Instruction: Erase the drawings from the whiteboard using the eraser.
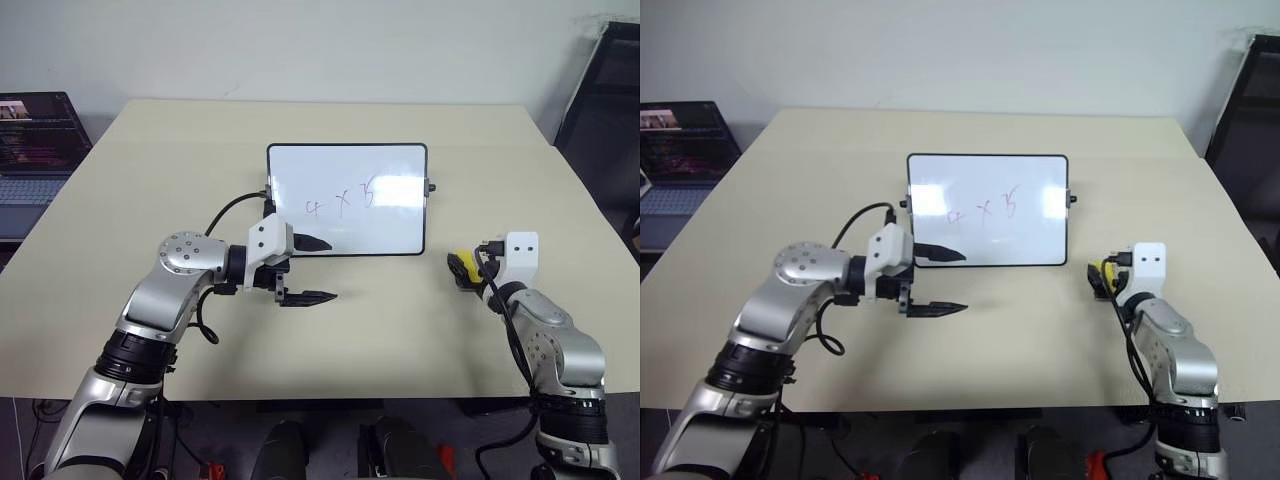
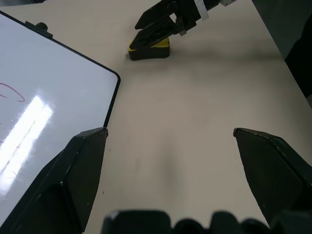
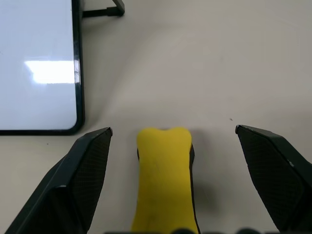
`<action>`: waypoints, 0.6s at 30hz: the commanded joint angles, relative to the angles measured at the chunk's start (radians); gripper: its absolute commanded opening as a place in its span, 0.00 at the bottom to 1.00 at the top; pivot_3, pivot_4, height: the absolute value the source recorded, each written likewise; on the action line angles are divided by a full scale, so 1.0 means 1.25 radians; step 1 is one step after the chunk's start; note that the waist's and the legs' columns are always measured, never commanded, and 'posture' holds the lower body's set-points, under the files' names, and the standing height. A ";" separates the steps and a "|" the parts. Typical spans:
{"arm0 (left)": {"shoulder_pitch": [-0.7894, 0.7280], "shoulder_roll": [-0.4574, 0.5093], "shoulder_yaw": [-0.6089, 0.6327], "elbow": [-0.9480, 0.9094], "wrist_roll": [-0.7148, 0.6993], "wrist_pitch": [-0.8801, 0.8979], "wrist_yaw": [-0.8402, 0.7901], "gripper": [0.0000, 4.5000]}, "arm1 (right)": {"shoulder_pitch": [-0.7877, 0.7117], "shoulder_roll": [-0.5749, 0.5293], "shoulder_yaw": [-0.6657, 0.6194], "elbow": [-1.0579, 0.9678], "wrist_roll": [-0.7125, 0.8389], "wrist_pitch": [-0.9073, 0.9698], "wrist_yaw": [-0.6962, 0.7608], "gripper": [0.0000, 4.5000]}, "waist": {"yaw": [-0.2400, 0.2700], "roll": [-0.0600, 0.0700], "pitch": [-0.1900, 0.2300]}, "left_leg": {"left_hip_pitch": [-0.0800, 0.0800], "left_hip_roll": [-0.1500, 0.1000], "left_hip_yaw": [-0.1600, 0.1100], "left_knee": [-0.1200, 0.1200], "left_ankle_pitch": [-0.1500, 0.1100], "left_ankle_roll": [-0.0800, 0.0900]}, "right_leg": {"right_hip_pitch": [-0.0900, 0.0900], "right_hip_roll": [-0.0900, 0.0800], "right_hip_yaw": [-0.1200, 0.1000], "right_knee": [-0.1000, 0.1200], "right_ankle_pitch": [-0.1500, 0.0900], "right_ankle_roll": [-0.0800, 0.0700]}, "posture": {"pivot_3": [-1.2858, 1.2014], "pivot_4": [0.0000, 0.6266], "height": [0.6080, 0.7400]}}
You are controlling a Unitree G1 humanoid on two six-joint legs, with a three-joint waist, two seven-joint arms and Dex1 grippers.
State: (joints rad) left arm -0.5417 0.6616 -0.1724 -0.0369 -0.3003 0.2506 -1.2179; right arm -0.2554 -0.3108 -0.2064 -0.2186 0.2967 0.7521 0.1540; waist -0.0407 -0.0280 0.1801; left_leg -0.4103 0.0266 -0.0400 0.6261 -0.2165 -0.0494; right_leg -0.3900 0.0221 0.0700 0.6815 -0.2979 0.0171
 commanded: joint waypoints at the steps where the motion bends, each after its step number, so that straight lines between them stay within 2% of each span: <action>1: -0.004 -0.001 0.011 -0.016 -0.003 -0.009 0.002 1.00 | 0.005 -0.014 0.000 -0.017 -0.001 0.002 0.011 0.99 | 0.000 0.000 0.000 | 0.000 0.000 0.000 0.000 0.000 0.000 | 0.000 0.000 0.000 0.000 0.000 0.000 | 0.52 0.24 1.00; 16: -0.004 -0.005 0.004 -0.020 0.000 -0.011 0.004 1.00 | 0.007 -0.026 0.016 0.020 -0.014 -0.003 0.029 0.99 | 0.000 0.000 0.000 | 0.000 0.000 0.000 0.001 0.000 0.000 | 0.000 0.000 0.000 0.000 0.000 -0.001 | 0.52 0.24 1.00; 18: 0.000 -0.005 0.005 -0.025 0.000 -0.011 0.008 1.00 | 0.008 -0.026 0.018 0.022 -0.015 -0.003 0.029 0.91 | 0.000 0.000 0.000 | 0.000 0.000 0.000 0.001 0.000 0.000 | 0.000 0.000 0.000 0.000 0.000 -0.001 | 0.52 0.24 1.00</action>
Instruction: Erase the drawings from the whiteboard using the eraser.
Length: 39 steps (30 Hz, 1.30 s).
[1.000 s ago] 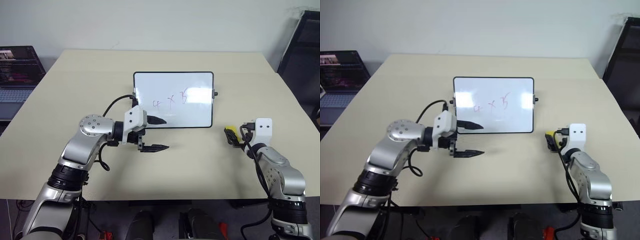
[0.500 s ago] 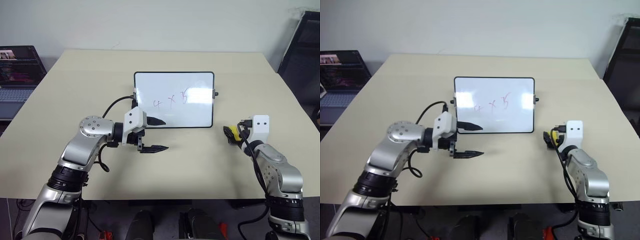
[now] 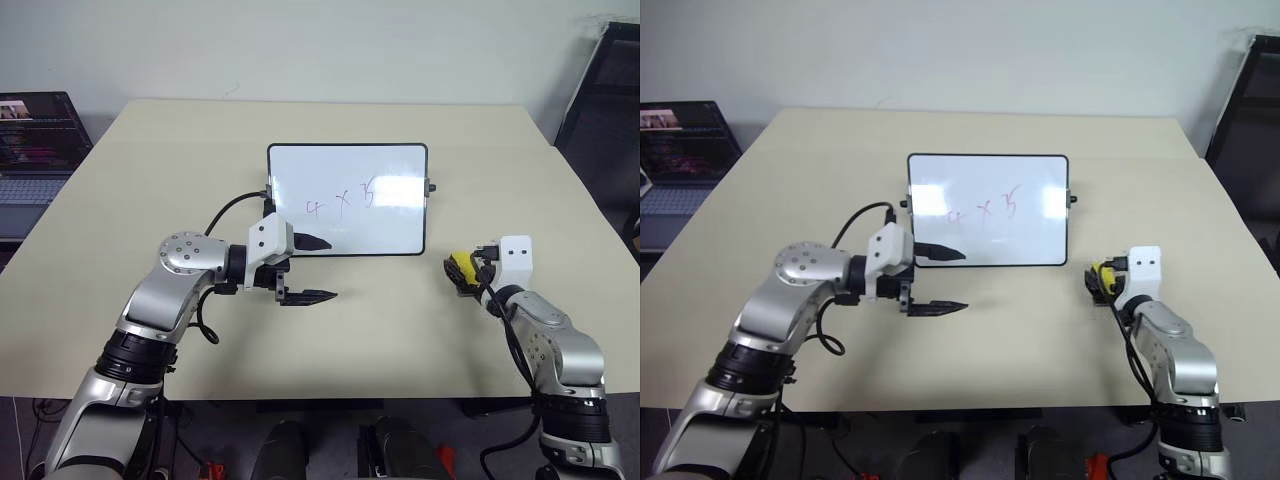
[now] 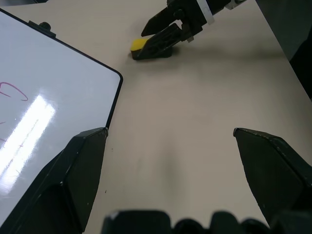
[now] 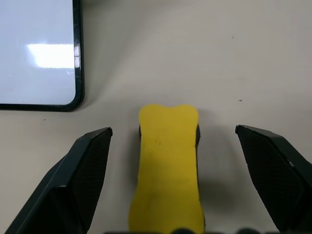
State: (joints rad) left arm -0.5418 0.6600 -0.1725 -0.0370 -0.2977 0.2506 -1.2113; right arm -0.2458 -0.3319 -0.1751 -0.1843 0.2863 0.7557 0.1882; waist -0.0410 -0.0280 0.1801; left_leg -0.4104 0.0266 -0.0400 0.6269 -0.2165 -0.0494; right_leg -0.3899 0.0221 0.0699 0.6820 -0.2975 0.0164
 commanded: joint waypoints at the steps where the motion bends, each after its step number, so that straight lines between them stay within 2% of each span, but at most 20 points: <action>1: 0.002 -0.004 0.006 -0.027 -0.002 -0.010 0.003 1.00 | 0.001 -0.009 -0.006 -0.004 -0.007 -0.007 0.002 0.86 | 0.000 0.000 0.000 | 0.000 0.000 0.000 0.000 0.000 0.000 | 0.000 0.000 0.000 0.000 0.000 0.000 | 0.52 0.24 1.00; 8: 0.011 -0.005 0.011 -0.030 0.002 -0.012 0.011 1.00 | -0.006 -0.002 -0.005 0.009 -0.011 -0.010 -0.002 0.33 | 0.000 0.000 0.000 | 0.000 0.000 0.000 0.000 0.000 0.000 | 0.000 0.000 0.000 0.000 0.000 0.000 | 0.52 0.24 1.00; 10: 0.013 -0.005 0.014 -0.031 0.003 -0.010 0.017 1.00 | -0.007 -0.001 -0.006 0.011 -0.011 -0.012 -0.001 0.26 | 0.000 0.000 0.000 | 0.000 0.000 0.000 0.000 0.000 0.000 | 0.000 0.000 0.000 0.000 0.000 0.000 | 0.52 0.24 1.00; 18: 0.032 -0.008 0.021 -0.044 0.051 0.017 0.123 1.00 | 0.002 -0.005 -0.005 -0.026 -0.007 -0.017 0.009 0.26 | 0.000 0.000 0.000 | 0.000 0.000 0.000 0.001 0.000 0.000 | 0.000 0.000 0.000 0.000 0.000 0.000 | 0.52 0.24 1.00; 22: 0.043 -0.034 0.049 -0.059 0.063 0.046 0.220 1.00 | 0.015 -0.057 0.057 -0.147 -0.036 -0.020 0.043 0.26 | 0.001 0.000 0.000 | 0.000 0.000 -0.001 0.001 0.000 0.000 | 0.000 0.000 0.000 0.000 0.000 0.000 | 0.52 0.24 1.00; 25: 0.047 -0.045 0.057 -0.078 0.076 0.091 0.279 1.00 | -0.013 -0.087 0.102 -0.225 -0.049 -0.005 0.057 0.26 | -0.001 0.000 0.000 | 0.000 0.000 -0.001 0.001 0.000 0.000 | 0.000 0.000 0.000 0.000 0.000 0.000 | 0.52 0.24 1.00; 28: 0.033 -0.041 0.045 -0.082 0.110 0.150 0.328 1.00 | -0.079 -0.100 0.131 -0.235 -0.061 -0.002 0.066 0.26 | -0.004 0.000 0.000 | 0.000 0.001 -0.002 0.002 0.000 0.000 | 0.000 0.000 0.000 0.001 0.000 0.001 | 0.52 0.24 1.00; 32: 0.003 -0.049 0.042 -0.075 0.131 0.207 0.367 1.00 | -0.206 -0.087 0.186 -0.163 -0.088 -0.022 0.081 0.26 | -0.005 0.000 0.000 | 0.000 0.000 -0.002 0.002 0.000 0.000 | 0.001 0.000 -0.001 0.002 0.000 0.001 | 0.52 0.24 1.00; 39: -0.020 -0.054 0.032 -0.077 0.154 0.244 0.395 1.00 | -0.395 -0.016 0.287 0.112 -0.188 -0.151 0.082 0.25 | -0.005 0.000 0.000 | 0.000 0.000 -0.001 0.002 0.000 0.000 | 0.000 0.000 -0.001 0.002 0.001 0.000 | 0.52 0.24 1.00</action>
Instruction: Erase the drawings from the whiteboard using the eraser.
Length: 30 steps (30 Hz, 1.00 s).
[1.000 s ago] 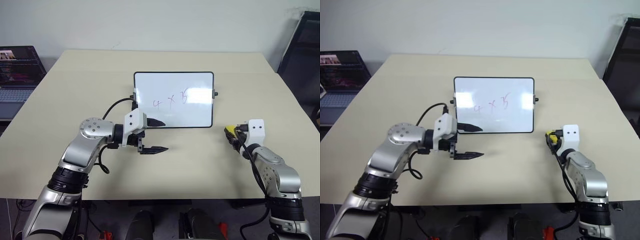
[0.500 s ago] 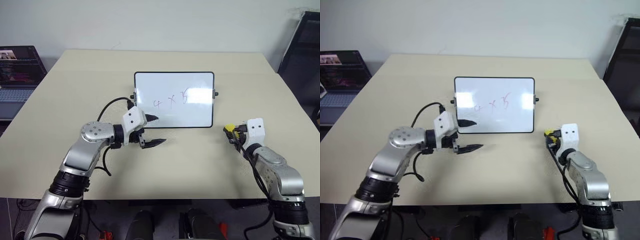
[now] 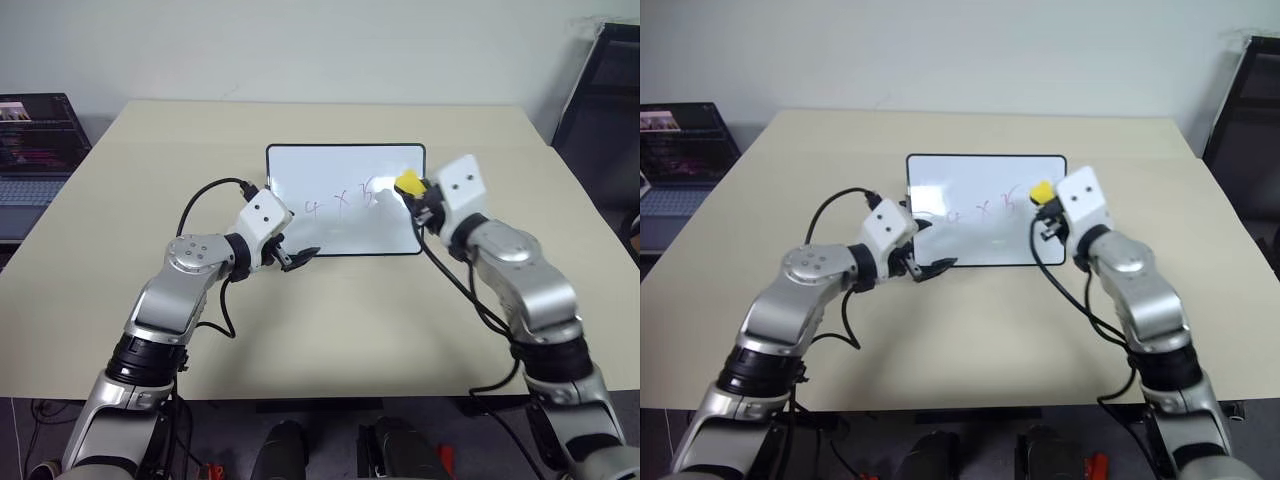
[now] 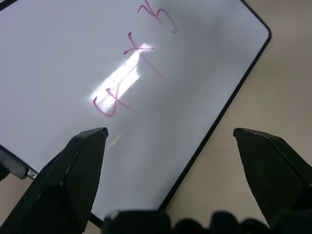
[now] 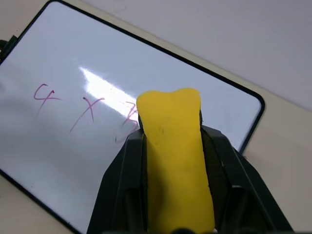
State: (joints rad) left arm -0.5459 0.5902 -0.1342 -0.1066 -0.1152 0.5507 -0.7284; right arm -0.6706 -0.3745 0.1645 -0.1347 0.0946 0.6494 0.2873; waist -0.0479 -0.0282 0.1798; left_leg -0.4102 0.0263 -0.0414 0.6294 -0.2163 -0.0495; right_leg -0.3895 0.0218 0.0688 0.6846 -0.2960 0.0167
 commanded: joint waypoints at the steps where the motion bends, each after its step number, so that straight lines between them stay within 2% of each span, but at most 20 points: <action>1: -0.019 0.004 -0.002 -0.023 0.012 0.001 0.006 1.00 | -0.078 0.028 0.025 0.115 -0.046 -0.087 0.004 0.25 | 0.000 0.000 0.000 | 0.000 0.000 0.000 0.000 0.000 0.000 | 0.000 0.000 0.000 0.000 0.000 0.000 | 0.52 0.24 1.00; 6: -0.043 -0.005 0.004 -0.020 -0.004 -0.015 -0.014 1.00 | -0.184 0.067 0.046 0.327 -0.090 -0.190 0.020 0.25 | 0.000 0.000 0.000 | -0.001 -0.001 0.000 0.000 0.000 0.000 | 0.000 -0.004 -0.001 0.000 0.000 0.000 | 0.52 0.24 1.00; 14: -0.098 -0.034 0.024 0.054 -0.003 -0.057 0.006 1.00 | -0.267 0.104 0.039 0.530 -0.130 -0.298 0.025 0.25 | 0.000 0.000 0.000 | -0.001 -0.001 -0.001 0.000 0.000 0.000 | 0.000 -0.004 -0.002 0.000 0.000 0.000 | 0.52 0.24 1.00; 18: -0.097 -0.040 0.028 0.059 -0.013 -0.056 -0.001 1.00 | -0.255 0.103 0.050 0.552 -0.148 -0.302 0.052 0.25 | -0.001 0.000 0.000 | -0.001 -0.001 -0.001 0.000 0.000 0.000 | -0.001 -0.004 -0.002 0.001 0.000 0.000 | 0.52 0.24 1.00; 26: -0.084 -0.040 0.034 0.037 -0.047 -0.026 -0.017 1.00 | -0.211 0.067 0.094 0.496 -0.193 -0.255 0.146 0.25 | -0.004 0.000 0.000 | 0.001 -0.001 0.000 0.001 0.000 0.000 | 0.000 -0.004 -0.002 0.005 0.000 0.000 | 0.52 0.24 1.00; 30: -0.081 -0.040 0.034 0.027 -0.049 -0.017 -0.016 1.00 | -0.232 0.075 0.081 0.515 -0.213 -0.281 0.105 0.25 | -0.006 0.000 0.000 | 0.003 -0.001 0.000 0.002 0.000 0.000 | 0.000 -0.004 -0.001 0.008 0.000 0.000 | 0.52 0.24 1.00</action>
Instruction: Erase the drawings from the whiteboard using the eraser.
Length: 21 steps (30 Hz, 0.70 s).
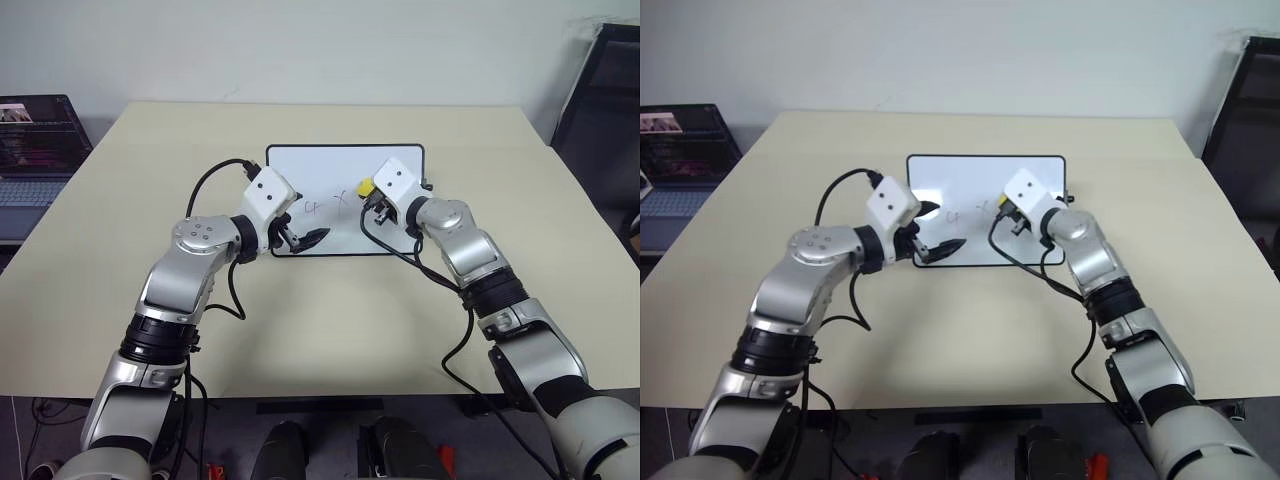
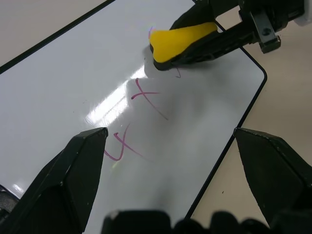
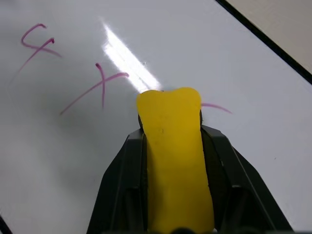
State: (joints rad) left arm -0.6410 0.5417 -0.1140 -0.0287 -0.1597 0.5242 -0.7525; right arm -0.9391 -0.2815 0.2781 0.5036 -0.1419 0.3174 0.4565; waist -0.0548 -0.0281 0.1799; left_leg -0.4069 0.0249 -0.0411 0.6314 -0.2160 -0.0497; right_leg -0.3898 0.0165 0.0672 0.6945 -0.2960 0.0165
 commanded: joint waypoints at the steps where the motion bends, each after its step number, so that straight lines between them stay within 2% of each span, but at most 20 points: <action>1: -0.002 -0.001 0.018 -0.041 -0.015 0.009 0.003 1.00 | -0.029 0.005 -0.020 0.019 -0.029 -0.030 -0.059 0.25 | -0.001 0.000 0.000 | 0.000 0.000 0.000 0.000 0.000 0.000 | 0.000 0.000 0.000 0.000 0.000 0.000 | 0.52 0.24 1.00; 4: 0.008 -0.001 0.017 -0.056 -0.017 0.018 0.003 1.00 | -0.059 0.015 -0.035 0.060 -0.039 -0.064 -0.109 0.25 | -0.001 0.000 0.000 | 0.001 0.000 0.000 0.000 0.000 0.000 | 0.000 0.000 0.001 0.001 0.000 0.000 | 0.52 0.24 1.00; 9: 0.027 0.002 0.013 -0.076 -0.020 0.026 0.004 1.00 | -0.079 0.023 -0.026 0.116 -0.046 -0.073 -0.099 0.25 | -0.002 0.000 0.000 | 0.001 0.000 0.000 0.000 0.000 0.000 | 0.000 0.000 0.001 0.001 0.000 0.000 | 0.52 0.24 1.00; 17: 0.039 0.004 0.016 -0.078 -0.022 0.025 0.004 1.00 | -0.001 -0.004 0.030 -0.002 -0.041 0.020 0.082 0.25 | -0.001 0.000 0.000 | 0.003 0.000 0.000 0.000 0.000 0.000 | 0.001 0.000 0.002 0.002 0.000 0.000 | 0.52 0.24 1.00; 21: 0.040 0.002 0.016 -0.071 -0.021 0.021 0.005 1.00 | -0.003 -0.009 0.037 -0.023 -0.066 0.013 0.072 0.25 | -0.003 0.000 0.000 | 0.004 0.000 0.000 0.000 0.000 0.000 | 0.001 0.000 0.002 0.002 0.000 0.000 | 0.52 0.24 1.00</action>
State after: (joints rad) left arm -0.5875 0.5425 -0.1129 -0.0870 -0.1784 0.5628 -0.7515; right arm -0.9311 -0.2832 0.3222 0.4873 -0.1972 0.3361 0.5637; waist -0.0580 -0.0282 0.1799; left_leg -0.4018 0.0250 -0.0408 0.6311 -0.2159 -0.0498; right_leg -0.3881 0.0168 0.0701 0.6974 -0.2962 0.0165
